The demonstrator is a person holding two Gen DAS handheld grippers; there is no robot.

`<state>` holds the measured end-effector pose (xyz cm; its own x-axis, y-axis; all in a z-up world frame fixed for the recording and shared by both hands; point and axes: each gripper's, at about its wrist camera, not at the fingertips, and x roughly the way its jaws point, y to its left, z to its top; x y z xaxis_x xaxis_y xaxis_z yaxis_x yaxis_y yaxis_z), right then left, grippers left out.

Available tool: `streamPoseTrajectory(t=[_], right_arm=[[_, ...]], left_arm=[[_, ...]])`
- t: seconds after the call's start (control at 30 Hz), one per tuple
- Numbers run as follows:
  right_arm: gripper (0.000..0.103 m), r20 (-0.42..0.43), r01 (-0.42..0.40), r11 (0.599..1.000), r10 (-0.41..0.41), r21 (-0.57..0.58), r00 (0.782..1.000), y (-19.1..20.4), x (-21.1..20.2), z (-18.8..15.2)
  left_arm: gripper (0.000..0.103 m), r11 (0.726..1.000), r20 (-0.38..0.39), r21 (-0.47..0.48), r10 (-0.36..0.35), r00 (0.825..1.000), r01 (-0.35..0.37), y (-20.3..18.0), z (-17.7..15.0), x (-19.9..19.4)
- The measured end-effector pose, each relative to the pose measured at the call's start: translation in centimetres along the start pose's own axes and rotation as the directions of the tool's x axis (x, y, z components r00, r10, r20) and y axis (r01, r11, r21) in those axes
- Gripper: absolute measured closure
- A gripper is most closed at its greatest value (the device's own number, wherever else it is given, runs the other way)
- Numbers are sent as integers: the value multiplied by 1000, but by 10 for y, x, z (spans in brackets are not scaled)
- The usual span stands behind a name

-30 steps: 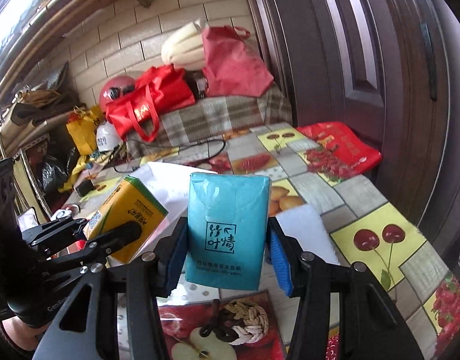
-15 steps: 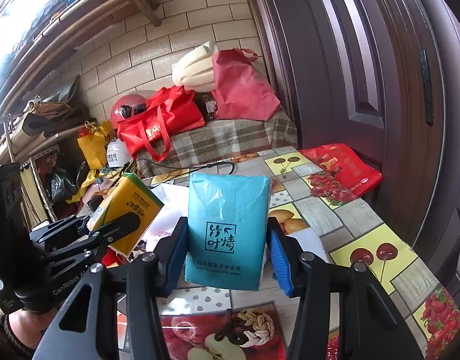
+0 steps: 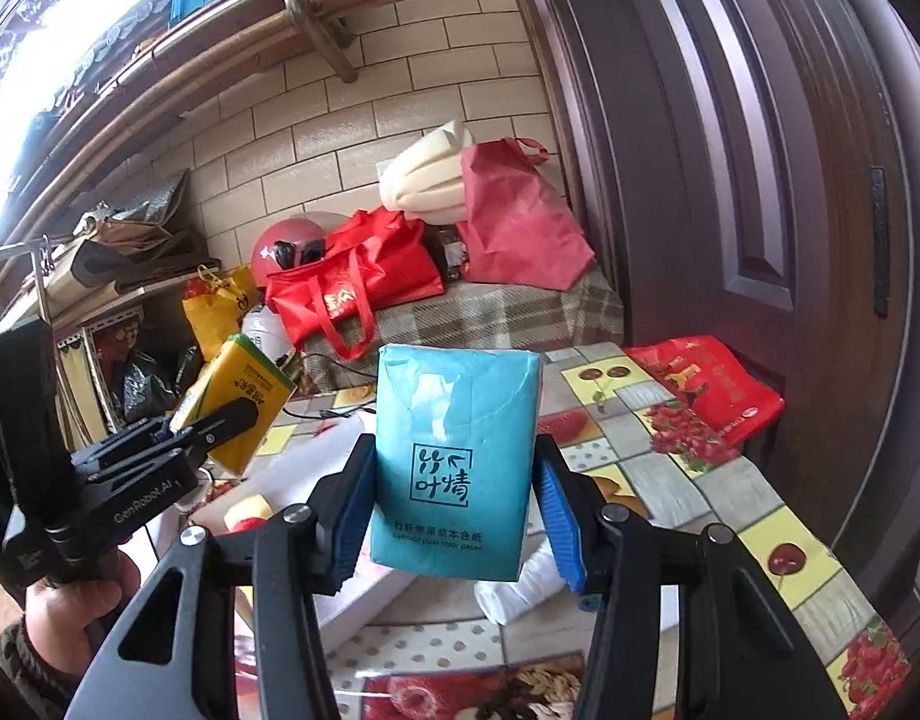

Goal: Organize soft objects
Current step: 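Carry the snack bar and tissue pack over the white tray with both grippers, then open both grippers to drop the snack bar and tissue pack into the tray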

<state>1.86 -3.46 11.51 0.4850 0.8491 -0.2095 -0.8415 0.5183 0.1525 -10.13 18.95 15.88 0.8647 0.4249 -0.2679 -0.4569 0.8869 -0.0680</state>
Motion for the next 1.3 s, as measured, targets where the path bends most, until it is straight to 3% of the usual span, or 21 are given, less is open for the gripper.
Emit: streamPoseTrajectory(t=[0.4, 0.83, 1.0, 1.13, 1.3], right_arm=[[52, -3, -78, 997, 78, -13, 997, 25, 11, 15], [52, -128, -161, 987, 163, 28, 978, 44, 58, 8], [52, -202, -190, 980, 198, 57, 959, 51, 85, -2], [52, -274, -202, 974, 221, 98, 936, 57, 114, -17], [52, -347, -189, 976, 214, 106, 913, 67, 147, -39]], left_arm=[[78, 998, -4, -30, 46, 999, -47, 17, 0, 1], [78, 995, -75, -63, 78, 994, -82, 35, -12, 22], [78, 987, -127, -148, 45, 991, -64, 58, -20, 35], [78, 957, -192, -274, 47, 980, -99, 100, -36, 51], [78, 941, -259, -306, 65, 964, -145, 115, -56, 69]])
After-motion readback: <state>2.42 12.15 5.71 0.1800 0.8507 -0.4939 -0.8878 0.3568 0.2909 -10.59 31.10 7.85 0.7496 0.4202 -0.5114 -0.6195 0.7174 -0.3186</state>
